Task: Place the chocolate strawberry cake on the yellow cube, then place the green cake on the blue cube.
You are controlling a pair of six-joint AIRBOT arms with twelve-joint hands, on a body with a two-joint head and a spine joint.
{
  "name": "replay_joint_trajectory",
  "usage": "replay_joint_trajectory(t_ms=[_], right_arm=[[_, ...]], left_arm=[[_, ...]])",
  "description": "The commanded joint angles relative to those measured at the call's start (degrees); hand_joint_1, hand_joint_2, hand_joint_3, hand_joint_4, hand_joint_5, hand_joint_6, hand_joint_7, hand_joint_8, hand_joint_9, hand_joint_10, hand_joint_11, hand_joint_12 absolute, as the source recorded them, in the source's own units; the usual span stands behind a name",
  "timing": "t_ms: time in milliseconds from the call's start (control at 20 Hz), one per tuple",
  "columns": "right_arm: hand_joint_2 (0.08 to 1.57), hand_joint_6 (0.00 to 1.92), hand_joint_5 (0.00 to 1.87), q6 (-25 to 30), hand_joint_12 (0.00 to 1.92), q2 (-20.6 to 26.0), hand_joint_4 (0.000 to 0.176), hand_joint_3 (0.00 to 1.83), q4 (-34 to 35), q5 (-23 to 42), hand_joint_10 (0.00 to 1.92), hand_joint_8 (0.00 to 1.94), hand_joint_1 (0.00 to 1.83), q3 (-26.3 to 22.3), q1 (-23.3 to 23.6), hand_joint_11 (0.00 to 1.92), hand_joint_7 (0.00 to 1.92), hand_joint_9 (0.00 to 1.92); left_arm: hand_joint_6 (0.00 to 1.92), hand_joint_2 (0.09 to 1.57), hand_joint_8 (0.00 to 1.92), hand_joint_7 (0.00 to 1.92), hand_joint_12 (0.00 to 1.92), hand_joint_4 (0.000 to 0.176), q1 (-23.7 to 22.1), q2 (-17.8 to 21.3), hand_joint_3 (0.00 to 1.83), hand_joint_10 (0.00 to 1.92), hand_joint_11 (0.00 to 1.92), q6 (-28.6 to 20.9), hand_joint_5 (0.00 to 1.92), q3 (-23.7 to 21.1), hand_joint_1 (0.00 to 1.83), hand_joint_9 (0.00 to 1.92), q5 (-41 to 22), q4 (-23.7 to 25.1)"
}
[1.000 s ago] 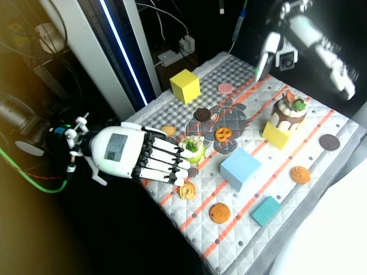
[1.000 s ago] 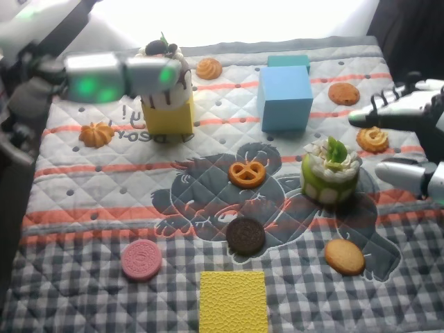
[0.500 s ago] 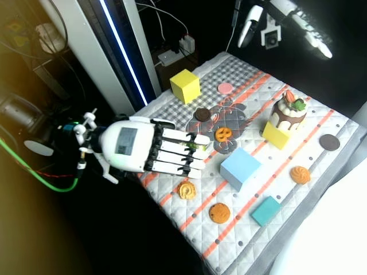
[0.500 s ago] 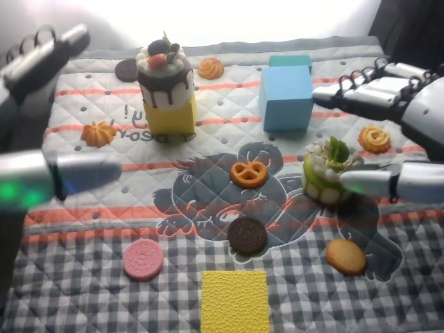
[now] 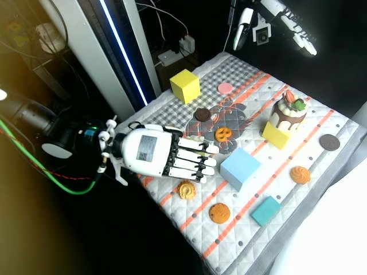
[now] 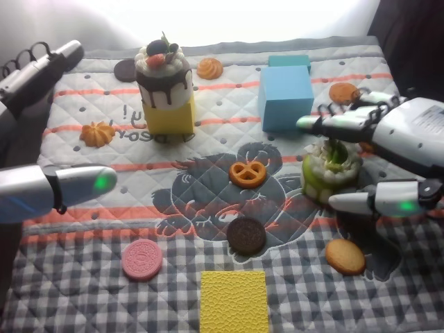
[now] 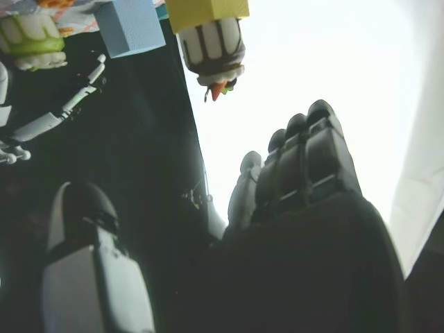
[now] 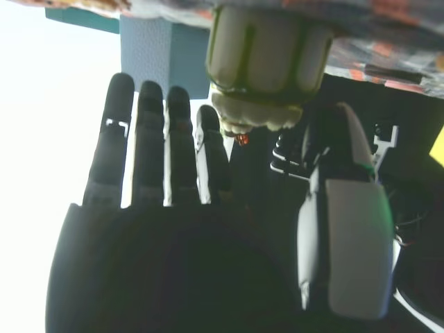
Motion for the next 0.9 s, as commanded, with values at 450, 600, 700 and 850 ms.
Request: replay_joint_trajectory(t_ms=[450,600,700,850], right_arm=[[1.17,1.15,0.79,3.21,1.41,1.58,0.000,0.00,-2.73,10.37,0.83,1.14,1.21,0.61,5.47,0.54,0.97,0.89],[1.16,1.08,0.86,3.20,1.51,1.22,0.000,0.00,-2.68,11.30,0.82,1.14,1.20,2.17,9.45,0.43,0.94,0.81],[1.16,1.11,0.83,3.20,1.41,-0.30,0.000,0.00,-2.45,11.22,0.66,1.13,1.20,4.03,12.54,0.56,0.96,0.93],[1.14,1.08,0.87,3.17,1.22,-3.42,0.000,0.00,-1.55,8.80,0.56,1.02,1.21,7.36,16.57,0.73,1.00,0.98]], left_arm=[[0.00,0.88,0.00,0.00,0.00,0.176,0.10,-0.27,0.00,0.00,0.00,-0.25,0.00,0.72,0.65,0.00,-6.91,-0.83],[0.00,0.89,0.00,0.00,0.00,0.175,0.42,-0.49,0.01,0.00,0.00,-0.26,0.00,0.70,0.71,0.00,-6.92,-1.12],[0.00,0.89,0.00,0.00,0.00,0.157,0.45,-0.81,0.00,0.00,0.00,-0.26,0.00,0.79,0.77,0.00,-6.81,-1.12],[0.00,0.88,0.00,0.00,0.00,0.147,0.42,-1.11,0.00,0.00,0.00,-0.26,0.00,1.00,0.75,0.00,-6.54,-1.12]])
